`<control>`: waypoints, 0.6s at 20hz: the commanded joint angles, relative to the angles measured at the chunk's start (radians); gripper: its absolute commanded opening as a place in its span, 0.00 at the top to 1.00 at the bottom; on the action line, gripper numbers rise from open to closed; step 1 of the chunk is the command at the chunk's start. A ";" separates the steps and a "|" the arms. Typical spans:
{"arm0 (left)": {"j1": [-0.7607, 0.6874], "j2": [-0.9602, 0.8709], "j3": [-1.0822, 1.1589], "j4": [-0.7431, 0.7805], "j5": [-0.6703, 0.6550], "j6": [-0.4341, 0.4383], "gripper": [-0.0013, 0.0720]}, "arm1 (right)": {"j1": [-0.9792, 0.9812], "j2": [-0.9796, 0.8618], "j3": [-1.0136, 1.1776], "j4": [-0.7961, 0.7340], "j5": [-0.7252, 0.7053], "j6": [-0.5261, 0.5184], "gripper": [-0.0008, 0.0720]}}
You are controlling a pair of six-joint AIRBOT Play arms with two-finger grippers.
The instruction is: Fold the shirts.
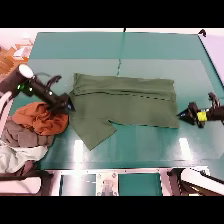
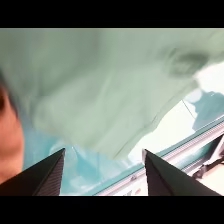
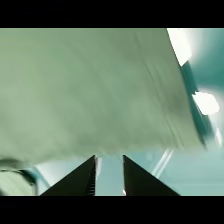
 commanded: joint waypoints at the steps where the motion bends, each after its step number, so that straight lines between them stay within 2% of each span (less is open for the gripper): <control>1: 0.000 0.229 -0.338 -0.010 0.207 -0.012 0.22 | -0.032 0.197 -0.248 -0.014 -0.105 0.042 0.67; 3: -0.013 0.277 -0.466 -0.096 0.311 -0.011 0.22 | -0.032 0.224 -0.319 -0.012 -0.153 0.042 0.66; 4: -0.035 0.276 -0.512 -0.122 0.344 -0.008 0.22 | -0.032 0.223 -0.344 -0.012 -0.175 0.042 0.56; 5: -0.070 0.274 -0.555 -0.133 0.395 -0.007 0.22 | -0.032 0.223 -0.370 -0.011 -0.202 0.042 0.50; 9: -0.191 0.272 -0.634 -0.276 0.646 0.002 0.22 | -0.030 0.222 -0.451 0.126 -0.368 0.035 0.50; 12: -0.244 0.247 -0.642 -0.346 0.702 0.005 0.22 | -0.030 0.204 -0.468 0.256 -0.440 -0.031 0.50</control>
